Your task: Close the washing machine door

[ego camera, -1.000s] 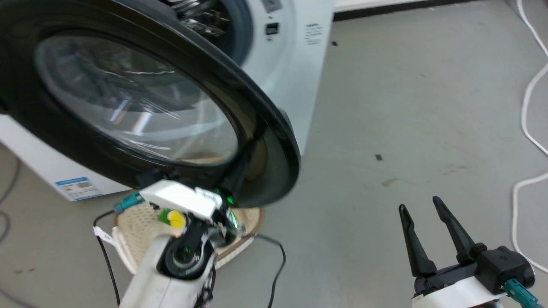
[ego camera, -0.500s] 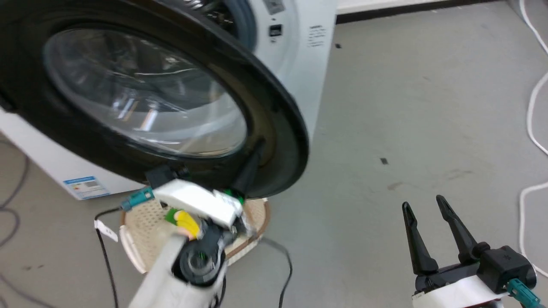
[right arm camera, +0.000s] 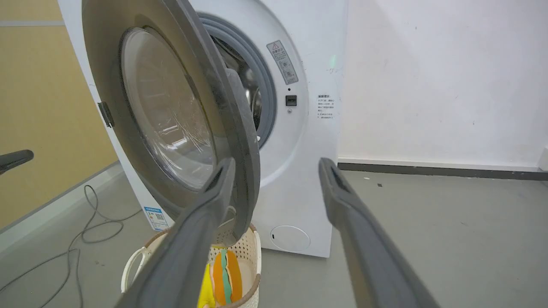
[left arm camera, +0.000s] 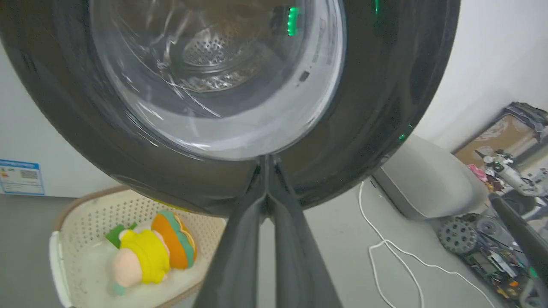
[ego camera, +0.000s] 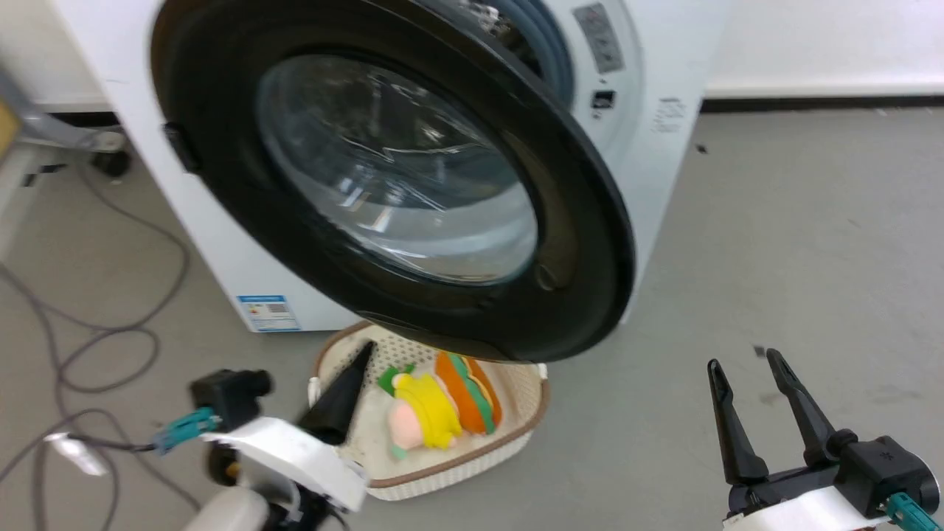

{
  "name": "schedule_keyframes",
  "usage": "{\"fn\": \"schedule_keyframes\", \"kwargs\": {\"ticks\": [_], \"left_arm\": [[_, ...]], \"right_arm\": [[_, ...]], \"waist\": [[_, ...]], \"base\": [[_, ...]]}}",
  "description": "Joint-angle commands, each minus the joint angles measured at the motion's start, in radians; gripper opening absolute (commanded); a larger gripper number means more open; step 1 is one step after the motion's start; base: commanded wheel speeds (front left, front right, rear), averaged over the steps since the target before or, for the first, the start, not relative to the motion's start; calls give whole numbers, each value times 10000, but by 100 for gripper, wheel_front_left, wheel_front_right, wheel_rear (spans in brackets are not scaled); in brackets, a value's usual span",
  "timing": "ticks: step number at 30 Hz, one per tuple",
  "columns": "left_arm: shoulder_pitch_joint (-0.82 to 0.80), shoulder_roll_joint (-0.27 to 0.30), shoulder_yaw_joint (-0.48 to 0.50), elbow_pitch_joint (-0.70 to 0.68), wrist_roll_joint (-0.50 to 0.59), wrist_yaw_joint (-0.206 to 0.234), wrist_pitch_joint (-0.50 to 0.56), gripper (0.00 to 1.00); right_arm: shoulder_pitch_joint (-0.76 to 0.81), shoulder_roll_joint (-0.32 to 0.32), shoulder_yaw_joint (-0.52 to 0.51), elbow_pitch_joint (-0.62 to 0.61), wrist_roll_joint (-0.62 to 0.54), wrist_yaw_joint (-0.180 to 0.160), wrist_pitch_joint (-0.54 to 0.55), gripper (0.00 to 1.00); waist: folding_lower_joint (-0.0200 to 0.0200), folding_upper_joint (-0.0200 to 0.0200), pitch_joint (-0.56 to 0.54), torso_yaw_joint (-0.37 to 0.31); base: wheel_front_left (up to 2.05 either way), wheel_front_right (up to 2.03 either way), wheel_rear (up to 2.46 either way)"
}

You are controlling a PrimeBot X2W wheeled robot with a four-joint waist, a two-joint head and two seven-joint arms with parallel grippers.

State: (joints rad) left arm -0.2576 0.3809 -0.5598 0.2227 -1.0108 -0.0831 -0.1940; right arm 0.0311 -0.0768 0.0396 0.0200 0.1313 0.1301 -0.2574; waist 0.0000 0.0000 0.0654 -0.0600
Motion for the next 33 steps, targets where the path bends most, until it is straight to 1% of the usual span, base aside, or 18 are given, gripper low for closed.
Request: {"fn": "schedule_keyframes", "kwargs": {"ticks": [1,4,5,6,8,11,14,16,22,30,31,32,33], "left_arm": [[109,81,170,-44,325,190,-286,0],[323,92,1057,-388,1320,893,-649,0],[420,-37,1613,-686,1728,1107,-663,16],[587,-208,2173,-1039,2245,1266,-668,100],[1082,-582,2980,-1652,3274,1369,-672,100],[1843,-1139,3773,-2269,4751,1395,-675,100],[2481,-1566,3994,-2436,6028,1238,-676,100],[2829,-1828,4005,-2371,6602,1065,-676,100],[3392,-2397,4060,-2170,7657,613,-677,100],[3391,-2811,4323,-2126,8238,192,-677,100],[3367,-2847,4340,-2119,8287,150,-677,100],[3338,-2883,4354,-2115,8331,114,-677,100],[3302,-2920,4368,-2117,8370,83,-677,100]], "right_arm": [[115,-31,-30,-56,-63,6,-44,100],[178,-21,-64,-123,-78,6,-44,100],[201,-18,-72,-148,-84,6,-44,100],[223,-17,-63,-169,-91,6,-44,100],[268,-16,-42,-200,-96,6,-44,100],[318,-29,-10,-216,-104,6,-44,100],[350,-68,66,-200,-100,6,-44,100],[369,-82,111,-180,-104,6,-44,100],[441,-80,172,-152,-85,6,-44,100],[501,-22,185,-50,43,6,-44,100],[489,-24,181,-46,65,6,-44,43],[468,-33,170,-70,83,6,-44,0],[445,-50,169,-101,103,6,-44,0]], "waist": [[0,0,-280,364],[0,0,-365,602],[0,0,-379,673],[0,0,-396,733],[0,0,-426,820],[0,0,-466,902],[0,0,-483,949],[0,0,-499,959],[0,0,-519,974],[0,0,-384,1052],[0,0,-346,1071],[0,0,-296,1095],[0,0,-236,1121]], "base": [[0,0,0],[0,0,0],[0,0,0],[0,0,0],[0,0,0],[0,0,0],[0,0,0],[0,0,0],[0,0,0],[0,0,0],[0,0,0],[0,0,0],[0,0,0]]}}
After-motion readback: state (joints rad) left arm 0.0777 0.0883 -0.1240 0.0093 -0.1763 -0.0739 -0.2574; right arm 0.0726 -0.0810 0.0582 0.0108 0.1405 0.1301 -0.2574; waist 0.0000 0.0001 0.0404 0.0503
